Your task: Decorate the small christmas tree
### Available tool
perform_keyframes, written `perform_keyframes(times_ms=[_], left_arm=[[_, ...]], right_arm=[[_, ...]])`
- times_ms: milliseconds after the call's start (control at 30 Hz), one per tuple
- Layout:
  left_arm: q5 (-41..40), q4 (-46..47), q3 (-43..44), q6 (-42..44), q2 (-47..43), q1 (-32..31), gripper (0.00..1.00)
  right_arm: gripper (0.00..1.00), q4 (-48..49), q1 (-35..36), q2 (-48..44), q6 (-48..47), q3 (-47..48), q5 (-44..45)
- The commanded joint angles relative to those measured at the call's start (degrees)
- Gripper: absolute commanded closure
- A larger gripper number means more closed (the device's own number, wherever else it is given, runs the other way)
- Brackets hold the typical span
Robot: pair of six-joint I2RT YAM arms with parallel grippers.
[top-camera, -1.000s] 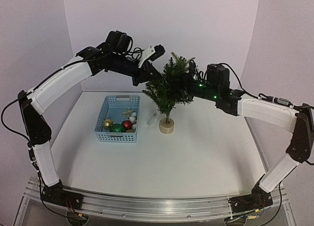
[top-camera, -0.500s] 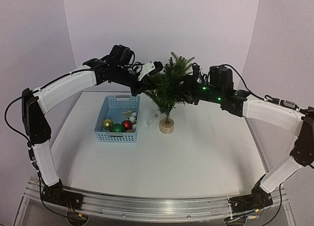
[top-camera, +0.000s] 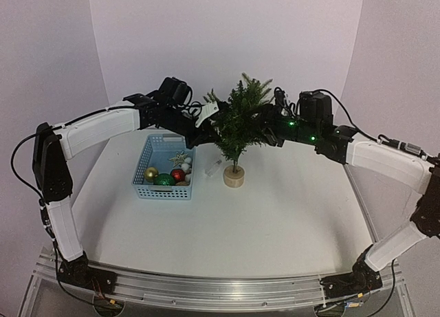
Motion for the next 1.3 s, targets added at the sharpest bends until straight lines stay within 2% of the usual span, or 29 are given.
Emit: perform_keyframes(times_ms=[0, 133, 200, 367, 567, 733, 800, 933, 1000, 1167, 1267], left_arm=[[2.23, 4.26, -1.32, -1.28, 0.81, 0.04, 1.0], [2.97, 6.58, -0.97, -2.76, 1.23, 0.01, 1.0], [3.41, 4.86, 1.05, -3.72, 1.4, 0.06, 0.95], [3.99, -2.73, 5.32, -3.98, 0.06, 0.08, 0.75], [2.88, -5.73, 7.25, -5.27, -1.72, 0.56, 0.53], [3.04, -10.95, 10.44, -4.36, -2.75, 0.68, 0.36], [2.88, -12.74, 10.74, -3.83, -3.65, 0.92, 0.3], [3.9, -15.67, 10.87, -2.35, -5.24, 1.77, 0.04], [5.34, -17.09, 11.11, -1.56, -5.99, 2.23, 0.01], [10.58, -20.74, 11.41, 0.95, -7.74, 4.55, 0.0], [11.11, -20.32, 10.03, 1.6, -8.23, 4.68, 0.01]], right_arm=[[0.4, -0.05, -0.24, -2.61, -1.2, 1.5, 0.78], [0.39, -0.05, -0.24, -2.73, -1.53, 2.37, 0.41], [0.37, -0.13, -0.23, -2.86, -1.68, 2.82, -0.12], [0.33, -0.26, -0.25, -3.37, -2.23, 2.95, -0.21], [0.31, -0.51, -0.27, -3.28, -3.31, 3.64, -0.06], [0.19, -1.54, -0.35, -4.61, -4.67, 4.27, 1.21], [0.18, -2.22, -0.44, -5.21, -5.15, 4.27, 1.94], [0.16, -4.04, -0.52, -5.79, -6.4, 4.8, 3.61], [0.16, -4.6, -0.53, -5.51, -7.08, 5.71, 3.37], [0.15, -6.58, -0.52, -4.29, -9.06, 8.63, 2.46], [0.14, -7.38, -0.68, -2.9, -9.5, 9.28, 2.33]])
